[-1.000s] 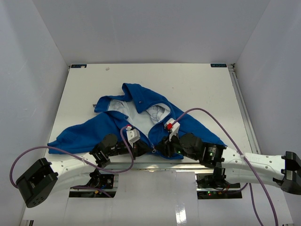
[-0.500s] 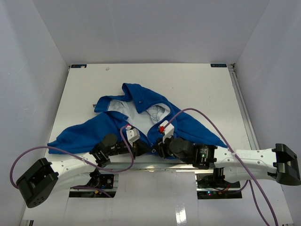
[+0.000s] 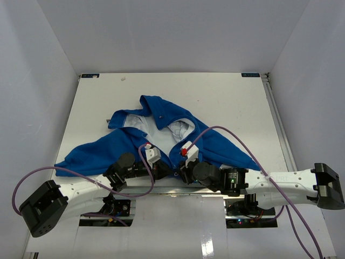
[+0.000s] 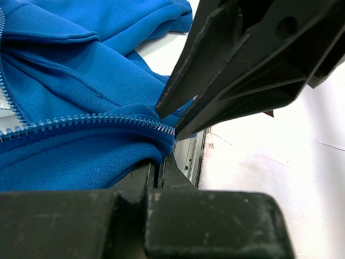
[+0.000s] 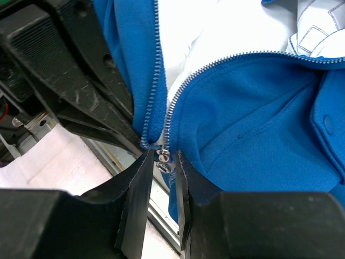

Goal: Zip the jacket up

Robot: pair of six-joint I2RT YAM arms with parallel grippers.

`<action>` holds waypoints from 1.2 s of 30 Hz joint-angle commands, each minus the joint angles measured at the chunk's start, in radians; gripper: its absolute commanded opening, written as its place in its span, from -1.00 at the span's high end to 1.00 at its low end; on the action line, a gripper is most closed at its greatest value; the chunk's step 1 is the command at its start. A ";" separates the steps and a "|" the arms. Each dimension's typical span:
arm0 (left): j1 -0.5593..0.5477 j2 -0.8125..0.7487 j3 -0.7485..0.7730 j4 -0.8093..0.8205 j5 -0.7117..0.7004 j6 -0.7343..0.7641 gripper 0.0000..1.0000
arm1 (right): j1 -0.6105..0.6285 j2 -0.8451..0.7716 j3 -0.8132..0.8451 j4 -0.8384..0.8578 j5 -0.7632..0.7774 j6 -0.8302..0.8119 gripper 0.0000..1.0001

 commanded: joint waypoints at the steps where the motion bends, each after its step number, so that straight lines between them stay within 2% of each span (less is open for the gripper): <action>1: 0.011 0.010 0.032 0.018 0.025 -0.010 1.00 | 0.025 0.006 0.056 0.018 0.047 -0.018 0.42; 13: 0.022 0.010 0.030 0.025 0.035 -0.022 1.00 | 0.037 0.065 0.093 -0.044 0.096 -0.016 0.44; 36: 0.037 0.036 0.028 0.065 0.071 -0.045 1.00 | 0.044 0.084 0.076 -0.022 0.102 -0.023 0.50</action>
